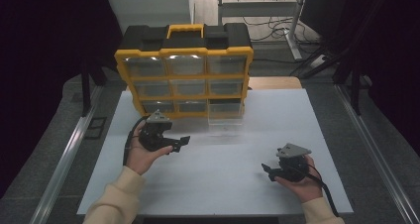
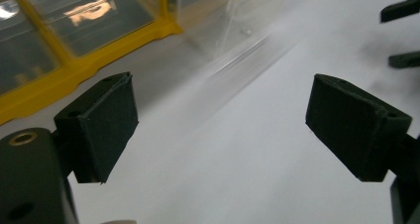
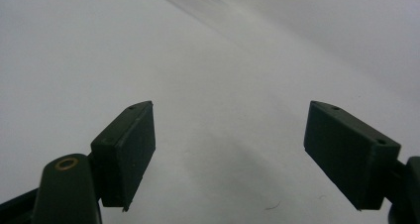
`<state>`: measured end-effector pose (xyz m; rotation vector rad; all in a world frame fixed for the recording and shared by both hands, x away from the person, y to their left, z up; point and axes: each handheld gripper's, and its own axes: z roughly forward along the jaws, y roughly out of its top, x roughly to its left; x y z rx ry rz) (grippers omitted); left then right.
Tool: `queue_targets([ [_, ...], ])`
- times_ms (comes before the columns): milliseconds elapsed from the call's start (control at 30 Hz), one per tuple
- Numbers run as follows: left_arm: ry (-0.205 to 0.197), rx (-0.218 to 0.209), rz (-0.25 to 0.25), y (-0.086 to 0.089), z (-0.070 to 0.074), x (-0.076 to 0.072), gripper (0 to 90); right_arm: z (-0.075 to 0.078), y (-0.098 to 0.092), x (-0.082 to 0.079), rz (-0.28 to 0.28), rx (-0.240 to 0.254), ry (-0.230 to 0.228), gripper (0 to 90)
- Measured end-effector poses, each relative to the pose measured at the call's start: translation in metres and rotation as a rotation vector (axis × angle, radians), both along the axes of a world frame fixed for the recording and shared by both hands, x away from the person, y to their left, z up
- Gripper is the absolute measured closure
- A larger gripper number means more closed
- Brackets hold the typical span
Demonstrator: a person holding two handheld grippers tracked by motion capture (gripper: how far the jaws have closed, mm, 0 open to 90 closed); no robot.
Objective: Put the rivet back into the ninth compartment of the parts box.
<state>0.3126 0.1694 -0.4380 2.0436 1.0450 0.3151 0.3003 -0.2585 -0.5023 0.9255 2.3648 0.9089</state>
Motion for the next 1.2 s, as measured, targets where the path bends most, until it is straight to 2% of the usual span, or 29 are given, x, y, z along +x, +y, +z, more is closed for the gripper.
queue_targets([
  [33, 0.0, 0.0, 0.0, 0.0, 0.0, 0.0, 13.0, 0.0, 0.0, 0.0, 0.0, 0.0, 0.0, 20.9],
  [100, -0.008, 0.013, 0.012, 0.01, -0.004, -0.011, 13.5, 0.0, 0.0, 0.0, 0.0, 0.002, 0.002, 20.8],
  [300, -0.009, 0.039, 0.019, 0.025, -0.012, -0.03, 13.9, 0.0, 0.001, 0.001, -0.001, 0.007, 0.005, 20.9],
  [500, -0.005, 0.058, 0.017, 0.03, -0.021, -0.042, 14.1, 0.002, 0.002, 0.0, -0.001, 0.028, 0.009, 20.9],
  [533, -0.005, 0.079, 0.013, 0.031, -0.024, -0.045, 14.0, 0.002, 0.002, 0.0, 0.0, 0.032, 0.01, 20.9],
  [600, -0.002, 0.085, 0.012, 0.031, -0.028, -0.049, 14.0, 0.002, 0.002, 0.0, -0.001, 0.035, 0.01, 20.9],
  [900, 0.017, 0.077, 0.03, 0.04, -0.04, -0.058, 13.7, 0.003, 0.003, 0.0, -0.005, 0.045, 0.009, 20.9],
  [933, 0.018, 0.056, 0.037, 0.043, -0.04, -0.06, 13.7, 0.004, 0.003, 0.0, -0.006, 0.044, 0.008, 20.9],
  [1133, 0.027, 0.034, 0.058, 0.053, -0.046, -0.06, 13.7, 0.004, 0.005, 0.0, -0.007, 0.043, 0.007, 20.9],
  [1200, 0.036, 0.043, 0.066, 0.055, -0.051, -0.06, 13.7, 0.003, 0.005, -0.001, -0.007, 0.043, 0.007, 20.9],
])
